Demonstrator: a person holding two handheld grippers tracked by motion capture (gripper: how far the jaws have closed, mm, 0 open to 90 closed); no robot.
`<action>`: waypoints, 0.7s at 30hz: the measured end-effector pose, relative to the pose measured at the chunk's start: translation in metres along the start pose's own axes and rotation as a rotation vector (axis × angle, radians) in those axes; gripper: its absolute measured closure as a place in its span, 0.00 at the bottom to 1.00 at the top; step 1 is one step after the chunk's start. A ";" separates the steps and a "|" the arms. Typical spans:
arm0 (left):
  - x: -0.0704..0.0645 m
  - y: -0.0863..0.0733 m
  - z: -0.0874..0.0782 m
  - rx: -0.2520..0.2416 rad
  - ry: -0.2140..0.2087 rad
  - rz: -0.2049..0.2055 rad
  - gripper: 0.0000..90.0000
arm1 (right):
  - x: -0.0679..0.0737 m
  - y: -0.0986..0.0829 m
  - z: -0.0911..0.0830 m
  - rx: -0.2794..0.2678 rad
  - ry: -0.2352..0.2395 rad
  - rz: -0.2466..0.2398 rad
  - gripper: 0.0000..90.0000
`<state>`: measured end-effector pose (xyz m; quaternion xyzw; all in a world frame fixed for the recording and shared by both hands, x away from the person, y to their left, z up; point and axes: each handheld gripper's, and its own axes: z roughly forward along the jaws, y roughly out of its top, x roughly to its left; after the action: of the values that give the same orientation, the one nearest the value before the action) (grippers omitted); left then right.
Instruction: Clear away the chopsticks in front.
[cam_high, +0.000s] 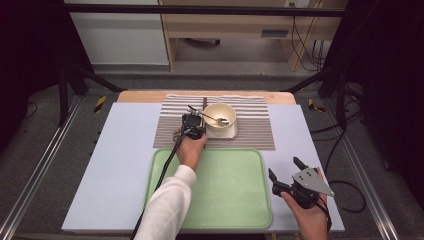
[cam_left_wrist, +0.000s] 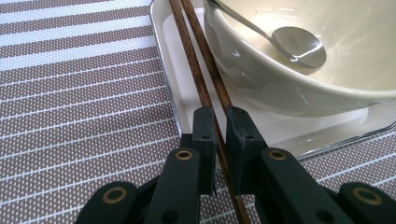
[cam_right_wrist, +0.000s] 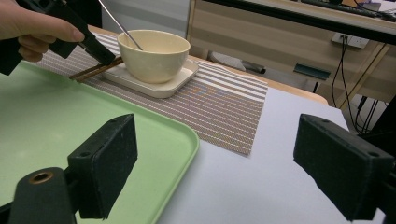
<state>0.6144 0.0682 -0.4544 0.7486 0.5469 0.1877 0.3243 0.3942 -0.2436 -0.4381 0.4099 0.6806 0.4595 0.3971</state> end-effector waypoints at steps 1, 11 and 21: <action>0.000 0.000 0.000 -0.001 0.001 -0.004 0.91 | 0.000 0.000 0.000 0.000 0.001 0.000 0.15; 0.000 0.000 0.001 -0.011 0.011 -0.031 0.92 | 0.000 0.000 0.000 0.003 0.004 -0.002 0.16; 0.000 -0.002 0.001 -0.032 0.059 -0.056 0.95 | 0.001 0.000 0.001 0.005 0.009 -0.005 0.17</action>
<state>0.6135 0.0680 -0.4565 0.7219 0.5739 0.2091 0.3253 0.3948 -0.2428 -0.4387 0.4070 0.6845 0.4590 0.3940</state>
